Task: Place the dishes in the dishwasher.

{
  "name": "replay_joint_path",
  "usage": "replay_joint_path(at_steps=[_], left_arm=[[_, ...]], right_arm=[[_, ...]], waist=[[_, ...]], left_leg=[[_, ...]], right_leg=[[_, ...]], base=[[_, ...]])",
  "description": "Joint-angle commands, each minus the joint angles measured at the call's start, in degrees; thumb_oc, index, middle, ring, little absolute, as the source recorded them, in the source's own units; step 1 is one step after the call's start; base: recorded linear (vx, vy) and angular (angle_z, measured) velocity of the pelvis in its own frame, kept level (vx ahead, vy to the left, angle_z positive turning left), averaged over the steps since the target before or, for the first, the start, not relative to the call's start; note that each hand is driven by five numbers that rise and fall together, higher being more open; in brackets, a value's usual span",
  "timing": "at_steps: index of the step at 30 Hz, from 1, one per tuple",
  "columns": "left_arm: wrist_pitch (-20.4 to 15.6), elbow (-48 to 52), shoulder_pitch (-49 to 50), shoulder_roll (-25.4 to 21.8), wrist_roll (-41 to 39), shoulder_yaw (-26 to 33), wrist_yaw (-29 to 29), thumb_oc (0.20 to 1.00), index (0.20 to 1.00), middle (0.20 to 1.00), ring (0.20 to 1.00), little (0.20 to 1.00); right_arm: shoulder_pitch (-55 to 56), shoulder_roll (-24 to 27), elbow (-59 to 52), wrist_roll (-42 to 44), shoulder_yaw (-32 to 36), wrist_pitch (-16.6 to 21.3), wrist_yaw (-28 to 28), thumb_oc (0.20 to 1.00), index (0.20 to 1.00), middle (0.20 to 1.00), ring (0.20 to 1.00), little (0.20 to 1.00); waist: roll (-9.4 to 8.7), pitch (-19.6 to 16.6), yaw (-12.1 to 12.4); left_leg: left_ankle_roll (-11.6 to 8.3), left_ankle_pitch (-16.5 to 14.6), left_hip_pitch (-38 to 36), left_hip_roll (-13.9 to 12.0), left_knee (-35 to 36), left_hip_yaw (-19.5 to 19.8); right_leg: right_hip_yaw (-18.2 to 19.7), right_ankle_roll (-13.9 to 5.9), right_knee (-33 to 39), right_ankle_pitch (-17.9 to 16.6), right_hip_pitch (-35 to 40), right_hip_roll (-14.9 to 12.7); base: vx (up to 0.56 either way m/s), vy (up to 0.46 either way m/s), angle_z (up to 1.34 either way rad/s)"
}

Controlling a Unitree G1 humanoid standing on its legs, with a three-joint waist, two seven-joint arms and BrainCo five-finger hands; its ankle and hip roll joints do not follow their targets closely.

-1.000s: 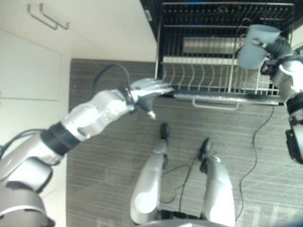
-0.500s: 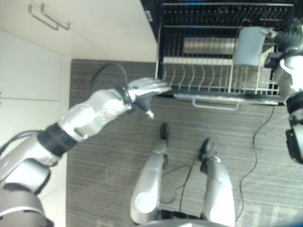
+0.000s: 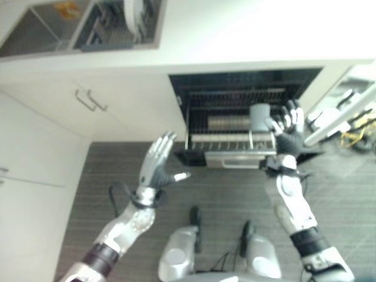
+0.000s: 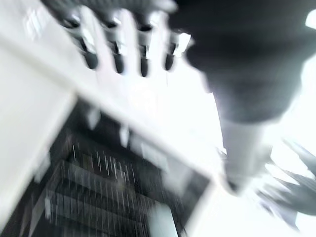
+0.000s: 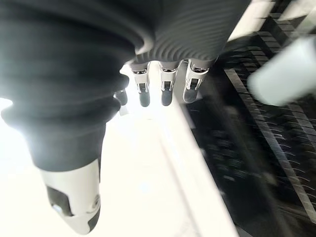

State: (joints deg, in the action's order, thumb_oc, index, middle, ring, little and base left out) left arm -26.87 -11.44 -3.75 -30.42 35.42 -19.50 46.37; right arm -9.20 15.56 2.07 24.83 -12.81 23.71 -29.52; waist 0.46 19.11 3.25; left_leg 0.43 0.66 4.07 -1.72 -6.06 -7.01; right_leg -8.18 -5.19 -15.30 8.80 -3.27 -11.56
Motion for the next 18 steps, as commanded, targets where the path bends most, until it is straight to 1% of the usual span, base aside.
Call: replay_joint_path(at_steps=[1, 2, 3, 4, 5, 6, 7, 8, 9, 10, 11, 12, 13, 14, 15, 16, 17, 18], left_arm=[[-8.14, 6.20, -4.46, -2.25, -2.41, 2.09, 5.83, 1.000, 1.000, 1.000, 1.000, 1.000], [-10.56, 6.88, -4.24, -1.83, -4.34, 2.91, 5.83, 1.000, 1.000, 1.000, 1.000, 1.000], [-14.19, 8.00, -4.07, -1.12, -6.39, 4.21, 4.96, 1.000, 1.000, 1.000, 1.000, 1.000], [-17.25, 9.38, -3.62, -0.42, -8.60, 5.41, 2.51, 1.000, 1.000, 1.000, 1.000, 1.000], [-19.52, 11.63, -2.94, 0.62, -15.50, 6.57, -4.80, 1.000, 1.000, 1.000, 1.000, 1.000], [-20.20, 13.09, -2.20, 0.96, -19.74, 7.66, -8.96, 1.000, 1.000, 1.000, 1.000, 1.000], [-20.19, 14.95, -0.66, 1.68, -23.97, 9.43, -13.47, 1.000, 1.000, 1.000, 1.000, 1.000], [-19.23, 16.53, 0.34, 1.95, -26.96, 10.25, -16.79, 1.000, 1.000, 1.000, 1.000, 1.000], [-18.04, 17.64, 0.44, 2.15, -29.76, 10.99, -19.71, 1.000, 1.000, 1.000, 1.000, 1.000], [-16.78, 18.51, 0.49, 2.51, -31.59, 11.73, -21.00, 1.000, 1.000, 1.000, 1.000, 1.000], [-15.25, 18.84, 0.45, 2.91, -34.96, 13.23, -20.86, 1.000, 1.000, 1.000, 1.000, 1.000], [-15.36, 17.67, 0.55, 4.16, -42.65, 14.36, -23.21, 1.000, 1.000, 1.000, 1.000, 1.000], [-16.36, 17.39, 1.15, 5.04, -47.91, 15.24, -25.92, 1.000, 1.000, 1.000, 1.000, 1.000], [-17.88, 17.79, 2.45, 6.10, -51.95, 16.45, -27.77, 1.000, 1.000, 1.000, 1.000, 1.000], [-18.40, 18.57, 3.92, 7.83, -54.64, 17.38, -29.16, 1.000, 1.000, 1.000, 1.000, 1.000], [-18.08, 19.03, 4.31, 8.66, -56.19, 17.78, -30.49, 1.000, 1.000, 1.000, 1.000, 1.000], [-17.29, 19.32, 4.63, 9.26, -56.73, 18.24, -31.33, 1.000, 1.000, 1.000, 1.000, 1.000], [-17.10, 19.09, 4.81, 9.67, -55.79, 18.54, -30.96, 1.000, 1.000, 1.000, 1.000, 1.000]], right_arm=[[-5.86, 3.09, 1.37, 0.34, 0.99, 6.29, 7.12, 1.000, 1.000, 1.000, 1.000, 1.000], [-4.12, 3.23, -0.14, 0.06, 1.04, 6.08, 9.33, 1.000, 1.000, 1.000, 1.000, 1.000], [-2.85, 3.33, -1.64, -0.35, 1.32, 5.95, 11.58, 1.000, 1.000, 1.000, 1.000, 1.000], [-1.71, 3.25, -2.98, -1.71, 1.60, 5.71, 13.31, 1.000, 1.000, 1.000, 1.000, 1.000], [-0.29, 3.64, -5.36, -3.11, 2.15, 5.20, 16.40, 1.000, 1.000, 1.000, 1.000, 1.000], [0.71, 4.08, -6.60, -2.99, 2.40, 4.80, 18.12, 1.000, 1.000, 1.000, 1.000, 1.000], [1.74, 4.35, -7.75, -1.46, 2.83, 3.94, 21.72, 1.000, 1.000, 1.000, 1.000, 1.000], [1.67, 4.83, -8.08, 1.76, 2.61, 3.46, 24.36, 1.000, 1.000, 1.000, 1.000, 1.000], [1.72, 5.45, -8.66, 3.44, 3.08, 3.44, 25.46, 1.000, 1.000, 1.000, 1.000, 1.000], [2.01, 5.76, -8.74, 4.02, 3.63, 3.43, 27.05, 1.000, 1.000, 1.000, 1.000, 1.000], [1.84, 6.11, -8.80, 5.59, 3.65, 2.80, 30.59, 1.000, 1.000, 1.000, 1.000, 1.000], [2.22, 6.65, -9.67, 4.93, 3.95, 1.65, 31.07, 1.000, 1.000, 1.000, 1.000, 1.000], [2.67, 6.81, -10.74, 5.05, 4.24, 0.66, 31.27, 1.000, 1.000, 1.000, 1.000, 1.000], [3.36, 6.69, -11.22, 4.96, 4.69, 0.84, 31.69, 1.000, 1.000, 1.000, 1.000, 1.000], [4.39, 6.22, -11.81, 3.08, 5.28, 1.24, 31.52, 1.000, 1.000, 1.000, 1.000, 1.000], [4.82, 6.06, -12.12, 2.42, 5.45, 1.37, 31.16, 1.000, 1.000, 1.000, 1.000, 1.000], [5.02, 5.90, -12.28, 2.08, 5.56, 1.36, 30.83, 1.000, 1.000, 1.000, 1.000, 1.000], [5.26, 5.55, -12.22, 1.98, 5.66, 1.41, 30.82, 1.000, 1.000, 1.000, 1.000, 1.000]], waist=[[0.51, -1.84, -0.63], [0.26, -2.96, -0.97], [0.00, -3.91, -1.25], [-0.19, -4.65, -1.60], [-0.53, -5.45, -2.20], [-0.56, -5.86, -2.34], [-0.40, -6.53, -2.02], [-0.30, -7.07, -1.60], [-0.46, -7.44, -1.79], [-0.51, -7.86, -1.87], [-0.38, -8.60, -1.39], [-0.55, -8.84, -2.16], [-0.72, -8.86, -2.51], [-1.18, -8.65, -2.61], [-1.94, -7.89, -2.34], [-2.00, -7.51, -2.17], [-1.96, -7.29, -2.10], [-1.79, -7.18, -2.17]], left_leg=[[2.41, -5.98, -4.09, 0.20, -1.59, 2.76], [2.68, -6.14, -5.00, 0.42, -1.07, 2.91], [2.98, -6.30, -5.78, 0.71, -0.48, 3.09], [3.29, -6.44, -6.46, 1.05, 0.17, 3.22], [3.82, -6.80, -7.57, 1.58, 1.20, 3.13], [3.99, -6.75, -8.31, 1.59, 1.91, 2.48], [3.88, -6.45, -9.39, 1.37, 3.06, 0.72], [3.91, -6.13, -10.01, 1.50, 4.18, -0.06], [4.01, -6.21, -10.29, 2.34, 4.65, 0.40], [3.78, -6.01, -10.36, 2.99, 4.76, 0.60], [3.04, -5.86, -9.92, 3.45, 4.05, -0.20], [2.76, -6.82, -9.44, 4.03, 1.14, 0.43], [2.76, -7.80, -9.16, 4.10, -1.26, 0.01], [2.75, -9.32, -8.40, 3.89, -4.77, -1.34], [1.92, -8.71, -5.34, 3.30, -11.50, -1.53], [1.52, -7.91, -3.70, 2.83, -13.51, -0.97], [1.36, -7.52, -2.94, 2.47, -13.84, -0.59], [1.23, -6.87, -2.77, 1.74, -12.46, -0.31]], right_leg=[[1.88, -1.59, 1.76, -5.65, 1.83, -0.60], [2.23, -1.89, 1.72, -6.21, 2.22, -0.61], [2.57, -2.22, 1.81, -7.15, 2.59, -0.69], [3.03, -2.67, 1.66, -8.46, 2.68, -0.83], [3.52, -3.48, 0.34, -10.64, 2.16, -0.54], [3.23, -3.73, -0.62, -11.01, 1.87, -0.06], [0.86, -3.90, -2.44, -10.64, 1.65, 0.91], [-0.74, -3.73, -3.32, -9.12, 1.74, 3.06], [-0.52, -2.49, -3.28, -7.22, 2.09, 6.62], [-0.94, -1.42, -2.65, -5.95, 2.77, 8.67], [-3.97, 0.25, 1.68, -3.88, 4.69, 9.24], [-1.76, 1.26, 4.78, -3.53, 5.65, 10.18], [-1.60, 1.54, 5.15, -3.54, 5.69, 9.97], [-2.26, 2.32, 5.15, -2.94, 6.00, 9.27], [-1.99, 3.23, 5.43, -2.89, 6.87, 8.78], [-1.97, 3.50, 5.37, -2.95, 7.11, 8.87], [-1.81, 3.54, 5.01, -2.94, 7.06, 8.94], [-1.48, 3.47, 4.67, -2.81, 7.06, 9.11]], base=[[0.06, 0.181, -0.10], [0.02, 0.150, -0.11], [0.00, 0.114, -0.05], [-0.03, 0.115, -0.06], [-0.03, 0.102, -0.19], [-0.05, 0.117, -0.30], [-0.07, 0.096, -0.45], [-0.06, 0.080, -0.84], [-0.02, 0.048, -1.40], [0.04, -0.006, -1.31], [0.10, -0.103, -0.83], [0.11, -0.161, -0.50], [0.09, -0.171, -0.32], [0.05, -0.150, -0.08], [0.04, -0.124, 0.23], [0.04, -0.074, 0.25], [0.05, 0.025, 0.03], [0.11, 0.134, -0.02]])
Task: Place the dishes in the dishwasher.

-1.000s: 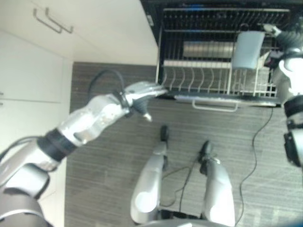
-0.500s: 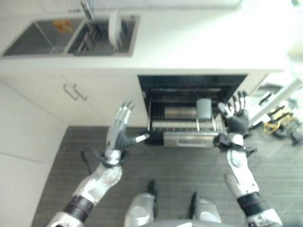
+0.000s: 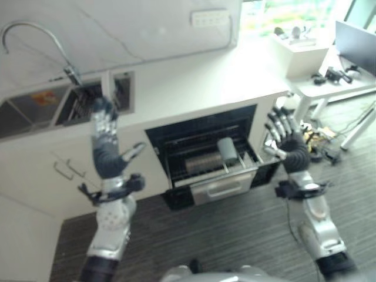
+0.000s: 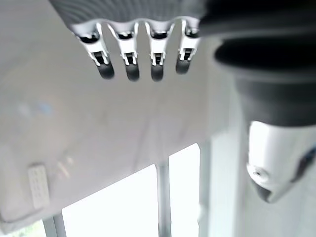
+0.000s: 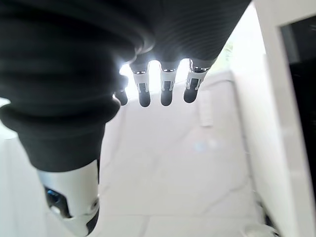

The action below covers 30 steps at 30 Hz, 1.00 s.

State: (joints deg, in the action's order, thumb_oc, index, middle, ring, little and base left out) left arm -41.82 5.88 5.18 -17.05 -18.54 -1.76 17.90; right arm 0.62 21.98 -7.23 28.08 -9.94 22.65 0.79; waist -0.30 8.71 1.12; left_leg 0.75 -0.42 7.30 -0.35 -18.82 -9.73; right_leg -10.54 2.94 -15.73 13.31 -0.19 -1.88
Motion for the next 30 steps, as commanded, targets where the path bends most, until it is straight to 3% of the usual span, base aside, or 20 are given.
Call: replay_joint_path(at_steps=[1, 3, 5, 7, 9, 13, 14, 16, 17, 20, 23, 25, 30], left_arm=[[-0.42, 2.31, -4.20, -3.48, -1.45, 1.08, -2.38, 1.000, 1.000, 1.000, 1.000, 1.000], [2.11, 2.61, -4.55, -3.26, -0.19, 1.19, -1.24, 1.000, 1.000, 1.000, 1.000, 1.000], [2.33, 2.67, -4.54, -3.36, -1.47, 1.54, -4.49, 1.000, 1.000, 1.000, 1.000, 1.000], [2.26, 2.95, -4.08, -4.04, -3.87, 2.51, -7.59, 1.000, 1.000, 1.000, 1.000, 1.000], [2.48, 2.73, -4.58, -4.61, -4.98, 2.74, -9.00, 1.000, 1.000, 1.000, 1.000, 1.000], [3.33, 2.76, -6.37, -5.40, -1.21, 2.49, -10.30, 1.000, 1.000, 1.000, 1.000, 1.000], [3.73, 2.96, -6.37, -5.91, -0.55, 2.59, -9.63, 1.000, 1.000, 1.000, 1.000, 1.000], [4.15, 2.75, -5.35, -7.28, 1.98, 4.17, -7.56, 1.000, 1.000, 1.000, 1.000, 1.000], [4.14, 2.95, -4.97, -7.96, 2.22, 4.74, -7.25, 1.000, 1.000, 1.000, 1.000, 1.000], [4.02, 2.91, -5.73, -9.15, 2.29, 5.09, -7.49, 1.000, 1.000, 1.000, 1.000, 1.000], [3.79, 2.03, -6.45, -8.49, 3.56, 4.34, -6.31, 1.000, 1.000, 1.000, 1.000, 1.000], [1.98, 1.74, -4.43, -7.10, 4.41, 4.78, -6.44, 1.000, 1.000, 1.000, 1.000, 1.000], [2.05, 1.20, -2.95, -7.37, 4.29, 5.50, -6.36, 1.000, 1.000, 1.000, 1.000, 1.000]], right_arm=[[-4.04, -1.17, -3.41, -1.21, 3.07, 2.18, 0.48, 1.000, 1.000, 1.000, 1.000, 1.000], [-3.58, -0.72, -4.01, -3.22, 2.78, 1.82, -0.31, 1.000, 1.000, 1.000, 1.000, 1.000], [-3.60, 0.37, -4.51, -2.30, 2.86, 0.97, -0.44, 1.000, 1.000, 1.000, 1.000, 1.000], [-2.96, 1.46, -5.48, -1.48, 3.65, 0.55, -0.36, 1.000, 1.000, 1.000, 1.000, 1.000], [-2.27, 1.48, -5.37, -1.15, 4.43, 0.69, -0.57, 1.000, 1.000, 1.000, 1.000, 1.000], [-0.85, -1.20, -4.72, 7.06, 7.17, -0.50, 1.56, 1.000, 1.000, 1.000, 1.000, 1.000], [-0.75, -1.60, -4.85, 6.64, 7.41, -0.58, 1.70, 1.000, 1.000, 1.000, 1.000, 1.000], [-1.28, -2.89, -4.88, 8.44, 7.45, -2.82, 4.09, 1.000, 1.000, 1.000, 1.000, 1.000], [-1.46, -2.97, -4.90, 8.74, 7.27, -3.21, 4.33, 1.000, 1.000, 1.000, 1.000, 1.000], [-1.94, -2.78, -4.03, 9.04, 6.65, -2.06, 3.70, 1.000, 1.000, 1.000, 1.000, 1.000], [-2.33, -1.87, -2.64, 9.52, 7.04, -0.59, 5.11, 1.000, 1.000, 1.000, 1.000, 1.000], [-2.76, -1.53, -2.08, 9.85, 6.64, 0.00, 5.03, 1.000, 1.000, 1.000, 1.000, 1.000], [-2.44, -1.34, -2.56, 9.88, 6.56, 0.01, 5.85, 1.000, 1.000, 1.000, 1.000, 1.000]], waist=[[-0.45, 3.31, -0.21], [0.52, 3.41, 0.04], [1.04, 3.37, 0.33], [1.90, 2.78, -0.09], [2.35, 2.28, -0.76], [2.08, 0.93, -1.27], [2.01, 0.73, -1.02], [2.07, 0.13, 0.85], [2.09, -0.03, 1.40], [1.33, 0.24, 0.68], [0.90, 0.52, 0.08], [0.64, 0.16, 0.71], [0.33, -0.90, 0.16]], left_leg=[[-0.39, -2.51, -5.97, -1.39, 3.62, 3.13], [-3.56, 4.70, -4.66, -5.01, 11.03, 5.95], [-4.64, 7.22, -4.07, -7.46, 14.35, 8.08], [-4.93, 6.07, -5.30, -9.39, 17.39, 8.29], [-4.73, 4.59, -7.56, -8.87, 19.37, 7.40], [-2.26, 0.68, -11.03, -4.24, 19.51, 6.76], [-1.58, 0.28, -11.24, -3.49, 19.52, 5.87], [-0.32, -0.39, -11.98, -2.52, 20.31, 0.84], [0.35, -0.56, -12.31, -2.17, 21.20, -0.49], [1.60, -1.03, -11.88, 0.23, 21.64, 0.73], [1.69, -1.76, -9.95, 2.23, 18.58, 4.96], [1.00, -1.27, -10.62, 2.43, 18.81, 5.59], [0.37, -1.91, -11.47, 2.65, 18.02, 4.70]], right_leg=[[1.39, -4.85, 5.17, -7.03, 4.39, -0.34], [2.75, -5.51, 6.76, -6.27, 6.54, -0.70], [3.49, -5.86, 6.96, -5.33, 7.62, -1.86], [3.52, -6.84, 5.88, -4.20, 7.68, -4.15], [3.19, -7.81, 5.38, -4.25, 7.50, -5.68], [2.65, -11.17, 5.91, -8.88, 6.18, -10.17], [1.82, -11.55, 5.45, -9.86, 5.90, -10.96], [-4.30, -11.98, 2.14, -12.43, 4.45, -12.46], [-5.38, -12.05, 0.39, -12.19, 3.38, -11.35], [-3.35, -9.73, -0.10, -8.68, 1.42, -2.68], [0.10, -6.44, 3.97, -5.92, 2.07, 0.73], [-0.82, -6.21, 8.06, -7.27, 3.43, 0.81], [0.24, -6.00, 12.36, -9.44, 4.73, 1.42]], base=[[0.19, 0.264, 0.01], [0.25, 0.379, 0.12], [0.22, 0.452, 0.01], [0.26, 0.681, -0.58], [0.19, 0.502, -0.56], [0.19, 0.465, -0.18], [0.16, 0.463, 0.03], [0.09, 0.358, -0.44], [0.09, 0.258, -1.03], [0.13, 0.150, -0.44], [0.09, -0.026, 0.31], [0.14, -0.099, 0.42], [0.08, -0.112, -0.02]])
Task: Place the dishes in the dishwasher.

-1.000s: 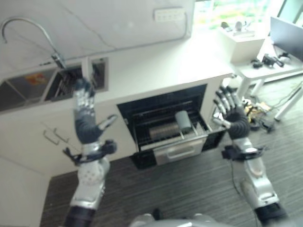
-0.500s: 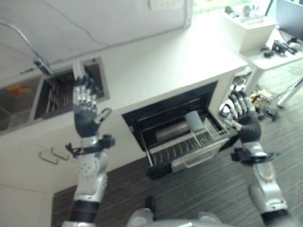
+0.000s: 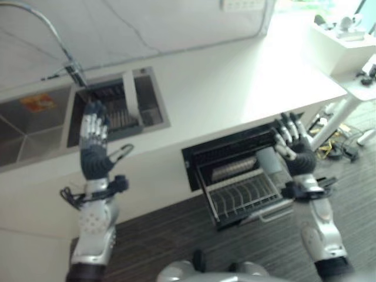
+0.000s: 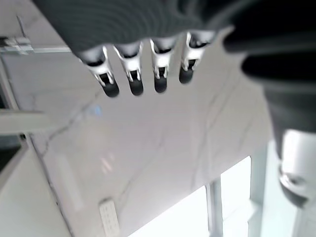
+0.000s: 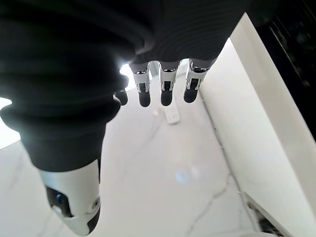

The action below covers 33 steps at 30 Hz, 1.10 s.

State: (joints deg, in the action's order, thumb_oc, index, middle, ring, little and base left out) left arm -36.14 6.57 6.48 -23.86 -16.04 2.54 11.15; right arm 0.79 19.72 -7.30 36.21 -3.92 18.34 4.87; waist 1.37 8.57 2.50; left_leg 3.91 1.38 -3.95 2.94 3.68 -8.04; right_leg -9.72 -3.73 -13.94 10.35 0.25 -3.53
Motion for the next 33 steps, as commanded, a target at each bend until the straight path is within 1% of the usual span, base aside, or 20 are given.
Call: replay_joint_path(at_steps=[1, 3, 4, 5, 6, 8, 9, 11, 13, 18, 20, 22, 24, 27, 28, 29, 30, 31, 32, 33], left_arm=[[-4.01, 0.56, -4.57, -0.19, 0.73, 0.96, -1.48, 1.000, 1.000, 1.000, 1.000, 1.000], [-3.95, 0.64, -4.72, -0.05, 0.19, 0.82, -2.11, 1.000, 1.000, 1.000, 1.000, 1.000], [-3.91, 0.60, -5.41, 0.28, -0.77, 0.41, -3.81, 1.000, 1.000, 1.000, 1.000, 1.000], [-4.04, 0.51, -5.62, 0.37, -0.97, 0.28, -4.36, 1.000, 1.000, 1.000, 1.000, 1.000], [-4.03, 0.56, -6.21, 0.59, -1.05, -0.28, -4.71, 1.000, 1.000, 1.000, 1.000, 1.000], [-3.87, 0.46, -7.13, 0.79, -1.12, -1.03, -4.17, 1.000, 1.000, 1.000, 1.000, 1.000], [-3.55, 0.03, -7.87, 0.68, -1.23, -1.23, -3.93, 1.000, 1.000, 1.000, 1.000, 1.000], [-2.96, -0.22, -8.75, 0.35, -1.13, -1.93, -4.20, 1.000, 1.000, 1.000, 1.000, 1.000], [-2.62, -0.19, -8.76, -0.06, -0.51, -2.25, -4.92, 1.000, 1.000, 1.000, 1.000, 1.000], [-0.97, 0.42, -7.91, -1.35, -0.09, -1.60, -4.64, 1.000, 1.000, 1.000, 1.000, 1.000], [-0.12, 1.24, -7.29, -1.69, 0.75, -1.04, -3.54, 1.000, 1.000, 1.000, 1.000, 1.000], [0.92, 1.86, -6.68, -1.82, 1.23, -0.81, -4.58, 1.000, 1.000, 1.000, 1.000, 1.000], [1.16, 1.96, -6.61, -2.10, 2.46, -1.16, -4.23, 1.000, 1.000, 1.000, 1.000, 1.000], [0.96, 2.23, -6.90, -2.65, 3.14, -1.40, -2.36, 1.000, 1.000, 1.000, 1.000, 1.000], [1.38, 0.35, -8.79, -2.18, 2.30, -2.45, -1.13, 1.000, 1.000, 1.000, 1.000, 1.000], [0.47, 0.17, -8.69, -2.09, 1.74, -2.79, -1.45, 1.000, 1.000, 1.000, 1.000, 1.000], [1.07, 1.74, -6.62, -1.15, 1.51, -2.59, -3.94, 1.000, 1.000, 1.000, 1.000, 1.000], [0.91, 2.23, -5.93, -0.90, 1.18, -2.34, -4.88, 1.000, 1.000, 1.000, 1.000, 1.000], [0.83, 2.69, -5.38, -0.73, 0.58, -2.09, -6.13, 1.000, 1.000, 1.000, 1.000, 1.000], [0.74, 2.12, -5.51, -0.79, -0.06, -2.37, -7.46, 1.000, 1.000, 1.000, 1.000, 1.000]], right_arm=[[-1.70, 1.37, -3.11, 1.19, 1.66, 4.50, 2.22, 1.000, 1.000, 1.000, 1.000, 1.000], [-1.48, 1.51, -3.23, 0.69, 2.03, 4.66, 2.21, 1.000, 1.000, 1.000, 1.000, 1.000], [-1.67, 1.55, -2.99, 0.24, 2.27, 4.62, 2.11, 1.000, 1.000, 1.000, 1.000, 1.000], [-1.78, 1.52, -2.87, 0.07, 2.33, 4.72, 2.06, 1.000, 1.000, 1.000, 1.000, 1.000], [-1.96, 1.18, -3.04, -1.27, 2.17, 5.19, 1.39, 1.000, 1.000, 1.000, 1.000, 1.000], [-1.94, 1.40, -3.85, -3.03, 1.72, 5.74, 0.69, 1.000, 1.000, 1.000, 1.000, 1.000], [-1.87, 2.21, -4.36, -1.69, 1.79, 5.48, 0.40, 1.000, 1.000, 1.000, 1.000, 1.000], [-1.53, 2.61, -4.82, -0.80, 1.89, 4.96, -0.05, 1.000, 1.000, 1.000, 1.000, 1.000], [-1.04, 2.23, -4.46, -0.63, 2.27, 5.07, -0.26, 1.000, 1.000, 1.000, 1.000, 1.000], [-1.62, 1.33, -3.64, -0.61, 2.73, 4.16, 0.74, 1.000, 1.000, 1.000, 1.000, 1.000], [-2.52, 0.97, -4.13, -1.00, 1.94, 2.16, 1.43, 1.000, 1.000, 1.000, 1.000, 1.000], [-2.73, 0.61, -4.74, -1.02, 1.61, 0.65, 1.58, 1.000, 1.000, 1.000, 1.000, 1.000], [-2.89, 0.12, -5.01, -1.02, 1.00, 0.51, 1.50, 1.000, 1.000, 1.000, 1.000, 1.000], [-3.62, 0.57, -4.50, -0.49, 0.24, 1.23, 2.33, 1.000, 1.000, 1.000, 1.000, 1.000], [-4.45, 2.34, -4.26, 0.85, 0.48, 0.47, 2.37, 1.000, 1.000, 1.000, 1.000, 1.000], [-4.12, 2.93, -4.29, 0.35, 1.02, 0.80, 2.47, 1.000, 1.000, 1.000, 1.000, 1.000], [-2.85, 3.78, -4.25, -1.28, 2.27, 1.87, 1.55, 1.000, 1.000, 1.000, 1.000, 1.000], [-3.09, 4.09, -4.20, -0.58, 2.47, 1.56, 1.29, 1.000, 1.000, 1.000, 1.000, 1.000], [-3.11, 3.76, -4.08, -1.26, 2.70, 2.19, 0.83, 1.000, 1.000, 1.000, 1.000, 1.000], [-2.52, 3.38, -3.73, -3.93, 3.21, 3.95, -0.79, 1.000, 1.000, 1.000, 1.000, 1.000]], waist=[[-2.38, -0.10, -2.04], [-2.63, 0.43, -2.07], [-2.60, 1.36, -2.34], [-2.53, 1.53, -2.46], [-1.96, 1.62, -2.75], [-1.27, 1.82, -3.29], [-0.94, 1.34, -3.87], [-0.45, 0.83, -4.52], [-0.07, 0.40, -4.50], [-0.31, -0.31, -2.68], [-0.39, -0.37, -1.38], [-0.26, -0.10, -1.04], [-0.44, 0.26, -0.83], [-0.79, 0.69, -0.85], [-1.68, 0.64, -2.01], [-2.40, 1.01, -2.27], [-2.85, 3.06, -1.11], [-2.31, 3.33, -0.76], [-1.38, 4.04, -0.50], [-0.91, 4.31, -0.93]], left_leg=[[-3.49, -6.03, 1.72, -0.66, -13.19, -0.66], [-3.86, -5.76, 3.26, -1.03, -16.69, -1.01], [-4.79, -4.70, 5.27, -3.71, -18.10, -2.38], [-5.18, -4.13, 5.12, -4.69, -17.22, -3.02], [-6.91, -0.43, 5.59, -8.46, -14.18, -4.15], [-8.83, 3.91, 5.05, -12.50, -9.89, -3.47], [-8.92, 3.14, 3.12, -13.32, -6.31, -3.31], [-9.22, 2.55, 0.34, -12.72, -2.32, -4.42], [-9.17, 1.82, -1.73, -11.29, -0.29, -4.03], [-7.49, -0.24, -3.41, -9.01, 0.84, -3.44], [-6.34, -1.39, -3.50, -7.78, 0.82, -2.71], [-4.69, -2.07, -3.15, -6.92, 0.56, -1.97], [-3.93, -1.89, -2.86, -6.70, 0.66, -1.15], [-4.36, -1.86, -2.50, -6.80, 0.69, -0.39], [-5.28, -2.14, -1.79, -7.29, -1.02, -2.11], [-5.28, -4.06, -0.57, -6.82, -6.38, -2.90], [-6.30, -1.88, 6.59, -5.66, -17.60, 3.20], [-6.28, -1.42, 6.93, -6.02, -13.15, 4.57], [-7.48, 3.50, 8.21, -8.36, -9.40, 5.16], [-7.42, 4.04, 7.71, -10.19, -5.64, 3.17]], right_leg=[[-1.52, 1.07, 11.30, -7.40, 4.73, 1.61], [-1.76, 1.25, 11.26, -7.66, 4.87, 1.21], [-2.58, 1.25, 10.69, -7.54, 4.88, 0.78], [-2.86, 1.16, 10.50, -7.39, 4.90, 0.67], [-3.54, 0.93, 10.49, -6.89, 5.36, 0.37], [-3.62, 0.52, 10.64, -6.30, 6.09, -0.65], [-3.86, -0.20, 11.20, -6.62, 6.13, -2.04], [-4.98, -1.31, 11.85, -7.28, 6.39, -3.48], [-5.43, -2.27, 12.68, -8.40, 6.49, -4.54], [-6.76, -4.26, 13.26, -10.23, 6.58, -6.66], [-7.02, -4.86, 12.41, -10.07, 6.34, -7.52], [-5.57, -4.53, 8.27, -8.09, 5.12, -7.10], [-4.35, -4.19, 5.69, -7.21, 3.75, -6.00], [-3.60, -3.84, 8.29, -7.92, 3.14, -4.84], [-3.17, -3.06, 11.40, -8.53, 3.61, -3.78], [-3.25, -2.34, 11.29, -8.57, 3.63, -4.11], [-0.14, -0.68, 11.51, -8.79, 5.02, -2.90], [0.90, -0.96, 10.94, -8.34, 4.88, -2.45], [1.78, -0.85, 10.06, -7.22, 5.22, -1.88], [0.76, -0.96, 9.34, -5.85, 6.15, -2.49]], base=[[0.00, -0.088, 0.00], [-0.04, -0.009, 0.30], [-0.04, 0.081, 0.33], [-0.03, 0.218, 0.13], [0.00, 0.284, 0.35], [0.01, 0.414, 0.49], [0.02, 0.434, 0.19], [0.01, 0.397, -0.06], [0.01, 0.344, 0.01], [0.02, 0.188, 0.13], [0.02, 0.218, -0.16], [0.01, 0.175, -0.42], [0.02, 0.013, -0.26], [0.01, -0.142, -0.04], [0.02, -0.264, 0.17], [0.09, -0.318, 1.15], [0.15, -0.041, 1.20], [0.19, 0.156, 1.12], [0.22, 0.363, -0.06], [0.22, 0.353, -0.26]])
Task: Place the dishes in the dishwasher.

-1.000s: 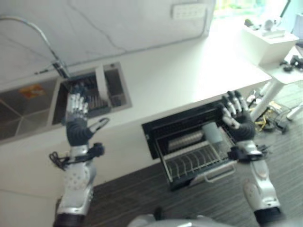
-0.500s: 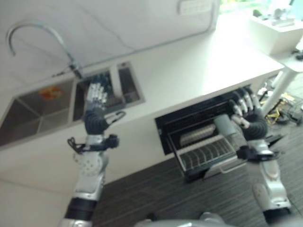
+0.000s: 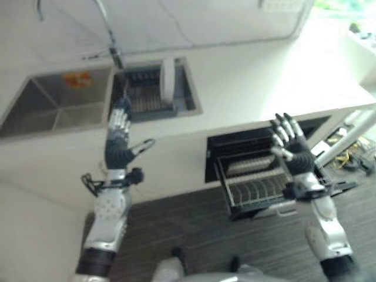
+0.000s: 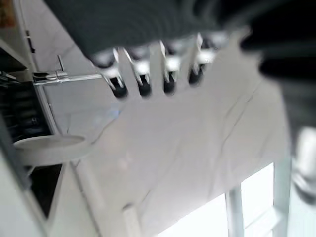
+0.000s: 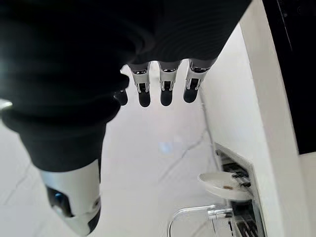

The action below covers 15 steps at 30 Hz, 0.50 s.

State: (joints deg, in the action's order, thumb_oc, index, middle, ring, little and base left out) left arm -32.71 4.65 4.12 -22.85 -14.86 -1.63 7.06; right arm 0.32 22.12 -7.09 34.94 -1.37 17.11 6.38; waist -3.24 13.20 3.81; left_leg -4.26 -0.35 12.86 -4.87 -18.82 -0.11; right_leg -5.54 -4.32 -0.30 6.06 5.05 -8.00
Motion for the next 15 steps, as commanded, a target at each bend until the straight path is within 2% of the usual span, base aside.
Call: replay_joint_path(at_steps=[1, 2, 3, 5, 6, 10, 15], left_arm=[[-2.38, 3.49, -3.80, -1.66, 0.07, 1.30, -2.65, 1.000, 1.000, 1.000, 1.000, 1.000], [-2.38, 3.49, -3.80, -1.66, 0.07, 1.30, -2.65, 1.000, 1.000, 1.000, 1.000, 1.000], [-2.12, 2.57, -4.87, -1.54, 0.16, 0.75, -1.66, 1.000, 1.000, 1.000, 1.000, 1.000], [-2.48, 2.04, -4.79, -2.46, 0.53, 1.42, 0.42, 1.000, 1.000, 1.000, 1.000, 1.000], [-2.39, 2.31, -4.35, -2.35, 0.06, 2.05, 0.06, 1.000, 1.000, 1.000, 1.000, 1.000], [-1.91, 2.91, -3.66, -1.41, -0.18, 2.02, -1.42, 1.000, 1.000, 1.000, 1.000, 1.000], [-0.70, 3.25, -3.46, -1.39, 0.74, 1.35, -2.02, 1.000, 1.000, 1.000, 1.000, 1.000]], right_arm=[[-1.75, 0.75, -4.17, -2.89, 0.84, 5.13, -3.07, 1.000, 1.000, 1.000, 1.000, 1.000], [-1.75, 0.75, -4.17, -2.89, 0.84, 5.13, -3.07, 1.000, 1.000, 1.000, 1.000, 1.000], [-0.78, 0.30, -4.69, -1.24, 1.10, 4.61, -2.92, 1.000, 1.000, 1.000, 1.000, 1.000], [0.99, 0.32, -4.58, -1.96, 1.11, 3.10, 0.88, 1.000, 1.000, 1.000, 1.000, 1.000], [1.09, 0.52, -4.63, -1.62, 1.01, 2.93, 0.90, 1.000, 1.000, 1.000, 1.000, 1.000], [0.47, 0.49, -4.37, -1.29, 0.42, 3.29, 0.16, 1.000, 1.000, 1.000, 1.000, 1.000], [0.37, 0.20, -5.21, -2.33, -0.54, 2.53, -0.98, 1.000, 1.000, 1.000, 1.000, 1.000]], waist=[[3.70, -0.60, -2.43], [3.70, -0.60, -2.43], [3.72, -1.30, -2.95], [3.23, -2.43, -3.07], [3.00, -2.70, -2.69], [2.60, -3.14, -1.97], [3.00, -3.47, -2.13]], left_leg=[[0.41, 5.95, -10.01, -3.04, 19.26, -6.09], [0.41, 5.95, -10.01, -3.04, 19.26, -6.09], [-0.18, 7.37, -11.70, -4.13, 23.00, -8.59], [-0.29, 6.07, -13.25, -4.30, 23.82, -9.43], [-0.31, 6.02, -13.38, -4.35, 23.82, -9.74], [-0.47, 5.86, -13.58, -4.50, 23.82, -10.53], [-0.32, 5.81, -13.94, -4.77, 23.82, -12.08]], right_leg=[[-4.62, -1.12, -3.88, -1.62, 2.04, 1.05], [-4.62, -1.12, -3.88, -1.62, 2.04, 1.05], [-6.76, -2.00, -3.33, -1.85, 2.74, -0.08], [-8.93, -2.53, -2.81, -1.94, 2.91, -1.05], [-9.65, -2.56, -2.50, -2.13, 3.04, -1.23], [-10.95, -2.51, -1.56, -2.51, 3.40, -1.37], [-11.58, -2.41, -2.69, -1.81, 3.73, -1.60]], base=[[0.15, 0.232, -0.37], [0.11, 0.202, -0.18], [0.11, 0.185, -0.26], [0.16, 0.108, -0.40], [0.10, -0.048, -0.12], [0.04, -0.072, 0.25], [0.02, -0.025, 0.31]])
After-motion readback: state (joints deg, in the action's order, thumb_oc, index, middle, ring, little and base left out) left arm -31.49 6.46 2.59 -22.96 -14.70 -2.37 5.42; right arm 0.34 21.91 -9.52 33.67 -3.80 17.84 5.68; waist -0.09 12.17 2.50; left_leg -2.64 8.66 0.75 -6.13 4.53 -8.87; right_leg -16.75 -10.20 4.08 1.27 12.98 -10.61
